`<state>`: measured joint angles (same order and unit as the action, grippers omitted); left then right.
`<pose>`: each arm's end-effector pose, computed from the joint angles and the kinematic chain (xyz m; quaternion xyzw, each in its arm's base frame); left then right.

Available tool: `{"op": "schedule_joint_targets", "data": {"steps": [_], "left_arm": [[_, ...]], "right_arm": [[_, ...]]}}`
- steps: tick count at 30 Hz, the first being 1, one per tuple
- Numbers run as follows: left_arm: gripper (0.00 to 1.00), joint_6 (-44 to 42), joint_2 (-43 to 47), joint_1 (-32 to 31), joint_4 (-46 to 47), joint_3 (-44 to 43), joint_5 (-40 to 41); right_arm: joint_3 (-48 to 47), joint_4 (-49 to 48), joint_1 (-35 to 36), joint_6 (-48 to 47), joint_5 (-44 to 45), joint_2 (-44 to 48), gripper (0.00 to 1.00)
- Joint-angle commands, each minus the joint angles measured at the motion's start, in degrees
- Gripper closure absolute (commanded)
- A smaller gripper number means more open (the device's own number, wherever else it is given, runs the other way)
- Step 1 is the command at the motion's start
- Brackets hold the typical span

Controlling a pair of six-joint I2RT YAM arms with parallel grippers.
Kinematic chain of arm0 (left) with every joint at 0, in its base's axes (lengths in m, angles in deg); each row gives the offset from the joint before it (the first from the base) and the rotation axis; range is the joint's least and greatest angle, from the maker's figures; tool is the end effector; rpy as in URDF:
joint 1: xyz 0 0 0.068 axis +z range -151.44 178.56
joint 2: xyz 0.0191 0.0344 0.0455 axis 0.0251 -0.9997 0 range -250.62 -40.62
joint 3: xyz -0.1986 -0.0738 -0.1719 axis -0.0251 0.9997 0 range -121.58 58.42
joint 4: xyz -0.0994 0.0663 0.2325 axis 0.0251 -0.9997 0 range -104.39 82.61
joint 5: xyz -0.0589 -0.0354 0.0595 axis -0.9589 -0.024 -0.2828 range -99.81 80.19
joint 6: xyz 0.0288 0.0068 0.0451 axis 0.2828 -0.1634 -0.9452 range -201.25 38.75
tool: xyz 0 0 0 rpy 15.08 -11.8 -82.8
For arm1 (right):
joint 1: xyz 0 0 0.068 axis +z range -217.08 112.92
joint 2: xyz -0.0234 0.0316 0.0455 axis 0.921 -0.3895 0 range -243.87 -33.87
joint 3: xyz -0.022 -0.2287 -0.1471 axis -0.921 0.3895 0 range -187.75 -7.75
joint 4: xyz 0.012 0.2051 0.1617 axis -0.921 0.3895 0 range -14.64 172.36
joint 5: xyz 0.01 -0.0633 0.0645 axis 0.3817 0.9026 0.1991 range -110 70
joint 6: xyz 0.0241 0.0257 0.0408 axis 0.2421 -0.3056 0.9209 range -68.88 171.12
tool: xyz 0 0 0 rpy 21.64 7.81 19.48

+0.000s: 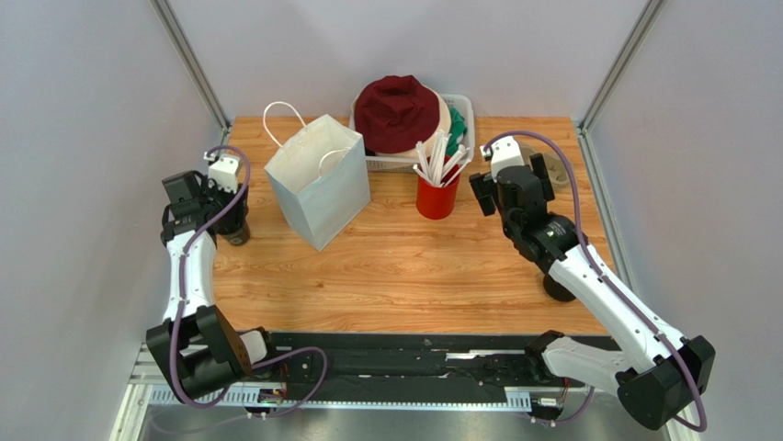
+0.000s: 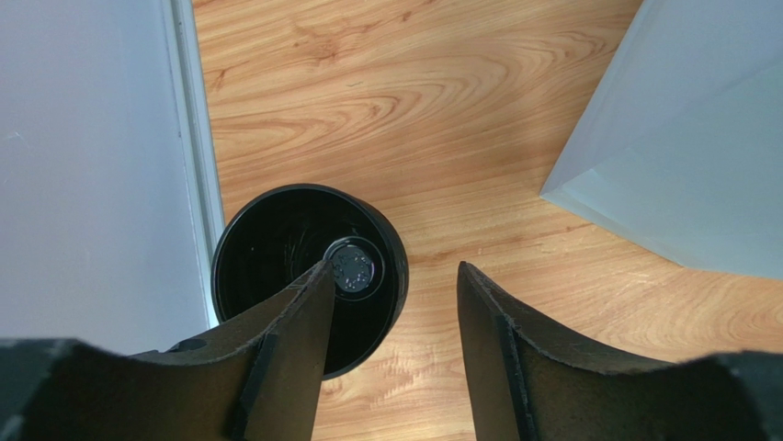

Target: Pack the takeout coffee

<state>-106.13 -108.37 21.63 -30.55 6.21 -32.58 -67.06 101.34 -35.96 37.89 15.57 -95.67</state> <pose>0.2404 0.0874 0.2832 0.0994 0.8823 0.0098 0.4600 0.2103 0.1028 0.3463 -0.1641 0.8166 -0.1835 0.5220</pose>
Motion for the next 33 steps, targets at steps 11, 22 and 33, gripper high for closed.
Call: {"op": "schedule_joint_targets", "data": {"steps": [11,22,33], "left_arm": [[0.54,-2.4,-4.4,0.5,1.7,0.0,-0.2],[0.60,-2.4,-5.0,0.5,2.2,0.2,0.4],[0.66,-2.3,-5.7,0.5,2.4,0.3,0.6]], "right_arm": [[-0.1,-2.8,1.0,-0.8,1.3,-0.1,0.02],[0.0,-2.9,1.4,-1.1,1.6,-0.3,0.02],[0.1,-3.1,1.8,-1.2,1.7,-0.3,0.02]]}}
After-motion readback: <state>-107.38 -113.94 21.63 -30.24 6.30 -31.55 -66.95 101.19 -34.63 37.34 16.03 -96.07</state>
